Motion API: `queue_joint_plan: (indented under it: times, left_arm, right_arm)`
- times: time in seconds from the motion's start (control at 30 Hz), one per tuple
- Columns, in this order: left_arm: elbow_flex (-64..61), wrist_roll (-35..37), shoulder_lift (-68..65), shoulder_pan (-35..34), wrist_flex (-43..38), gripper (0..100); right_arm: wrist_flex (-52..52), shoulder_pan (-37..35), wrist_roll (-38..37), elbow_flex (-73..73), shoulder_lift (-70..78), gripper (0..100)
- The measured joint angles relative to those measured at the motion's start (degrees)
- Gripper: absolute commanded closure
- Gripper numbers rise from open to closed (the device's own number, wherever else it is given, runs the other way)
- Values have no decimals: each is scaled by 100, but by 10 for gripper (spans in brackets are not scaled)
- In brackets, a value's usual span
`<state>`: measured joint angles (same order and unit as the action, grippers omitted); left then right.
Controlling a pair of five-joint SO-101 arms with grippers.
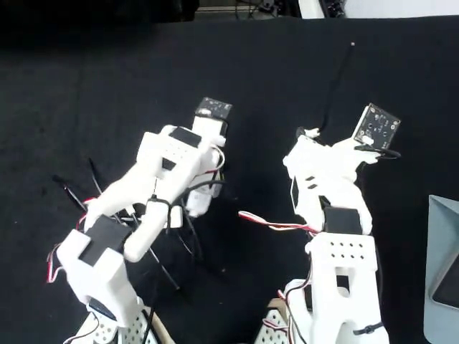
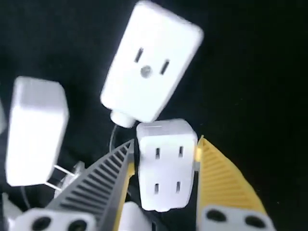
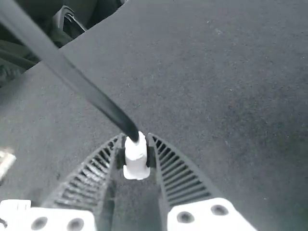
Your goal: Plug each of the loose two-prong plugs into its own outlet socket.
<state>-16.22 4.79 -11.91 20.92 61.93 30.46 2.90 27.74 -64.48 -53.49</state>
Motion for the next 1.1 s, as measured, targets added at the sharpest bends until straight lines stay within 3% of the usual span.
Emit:
queue_joint_plan:
  times: [0.37,0.63,0.83,0.93,1.1]
  left_arm:
    - [0,-18,-18,79,18,809]
    - [0,-844,-53,466,9,809]
    - [18,-2171,-70,527,-132,802]
    - [18,-2787,-79,554,-149,752]
    - [299,-2971,70,563,281,730]
  right_arm:
    - [0,0,0,0,0,985]
    - [0,0,0,0,0,985]
    - [0,0,-343,0,0,985]
    - [0,0,-536,0,0,985]
    - [0,0,-747,0,0,985]
